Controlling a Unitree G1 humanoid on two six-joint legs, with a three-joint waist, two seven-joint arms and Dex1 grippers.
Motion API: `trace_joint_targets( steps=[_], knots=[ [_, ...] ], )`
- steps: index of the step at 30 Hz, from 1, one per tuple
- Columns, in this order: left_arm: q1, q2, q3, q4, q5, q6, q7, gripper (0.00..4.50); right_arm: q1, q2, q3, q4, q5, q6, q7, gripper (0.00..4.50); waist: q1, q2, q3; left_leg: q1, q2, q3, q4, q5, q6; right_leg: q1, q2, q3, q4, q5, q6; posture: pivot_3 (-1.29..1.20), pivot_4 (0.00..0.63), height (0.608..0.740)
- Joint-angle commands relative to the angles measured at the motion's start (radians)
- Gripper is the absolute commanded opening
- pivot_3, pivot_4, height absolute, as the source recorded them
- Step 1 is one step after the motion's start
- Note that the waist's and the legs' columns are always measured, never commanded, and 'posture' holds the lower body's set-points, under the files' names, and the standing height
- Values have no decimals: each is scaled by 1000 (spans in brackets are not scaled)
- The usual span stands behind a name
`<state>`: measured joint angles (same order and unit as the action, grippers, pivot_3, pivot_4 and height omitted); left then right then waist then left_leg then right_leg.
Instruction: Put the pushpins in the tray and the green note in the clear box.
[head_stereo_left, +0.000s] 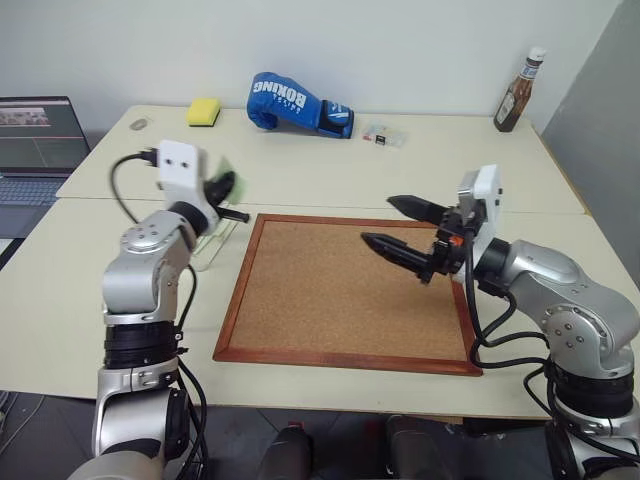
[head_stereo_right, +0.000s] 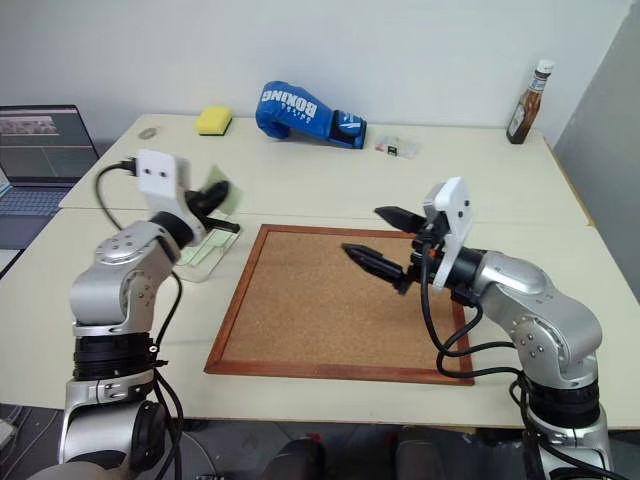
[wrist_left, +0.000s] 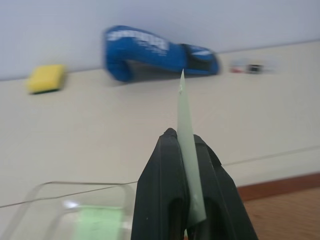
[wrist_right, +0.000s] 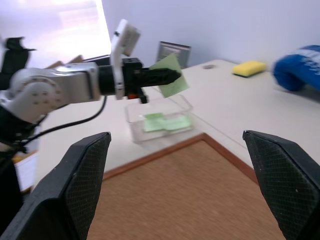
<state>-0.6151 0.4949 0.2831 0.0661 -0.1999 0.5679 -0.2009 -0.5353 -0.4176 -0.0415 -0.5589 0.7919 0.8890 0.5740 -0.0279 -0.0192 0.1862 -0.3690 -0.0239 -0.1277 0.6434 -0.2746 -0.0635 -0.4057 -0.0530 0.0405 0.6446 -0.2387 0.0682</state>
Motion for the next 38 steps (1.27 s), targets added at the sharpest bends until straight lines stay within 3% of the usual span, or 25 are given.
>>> trace_joint_targets(
  steps=[1,5,8,21,24,28,32,38],
  knots=[
    [-8,0,50,51,32,-26,92,0,-33,4,2,-22,38,4,-14,4489,3,0,0,0,0,0,0,0,0,0,0,0,0,0,0,0,150,740],
    [-8,-25,52,108,46,-43,142,0,-31,-8,24,5,6,-21,-1,4489,3,0,0,-1,-1,-1,0,0,0,0,0,-1,0,0,0,0,150,740],
    [-3,-45,48,118,31,-36,134,408,-27,-12,25,6,5,-24,-8,4500,1,0,0,-1,0,-1,0,0,0,-1,0,-1,0,2,-4,0,150,740],
    [-22,-31,45,178,27,-98,106,2882,27,-49,6,-34,2,-36,-47,4500,-3,0,0,-1,0,0,0,0,0,-1,0,-1,0,2,-4,0,150,740],
    [6,-29,6,114,45,-150,73,3460,67,-57,-5,-59,-31,-48,-90,4500,-3,0,0,-2,0,-1,0,0,0,-1,0,-1,0,2,-4,0,150,740],
    [84,-60,-52,-71,39,-161,35,4263,179,-31,-21,-103,-196,-108,-269,4500,0,-1,0,-4,-1,-1,0,0,-1,-2,-1,-1,0,3,-4,0,150,740],
    [234,-114,-135,-254,22,-129,-6,4263,325,1,15,-97,-432,-221,-439,4500,1,-1,-1,-7,-1,0,0,2,-4,-5,-2,0,0,3,-5,0,150,740],
    [475,-224,-223,-449,21,-126,15,4263,561,57,119,-93,-642,-400,-517,4500,-4,-1,-1,-7,1,2,0,0,-1,-7,-1,1,0,2,-4,0,150,740]
  ],
)
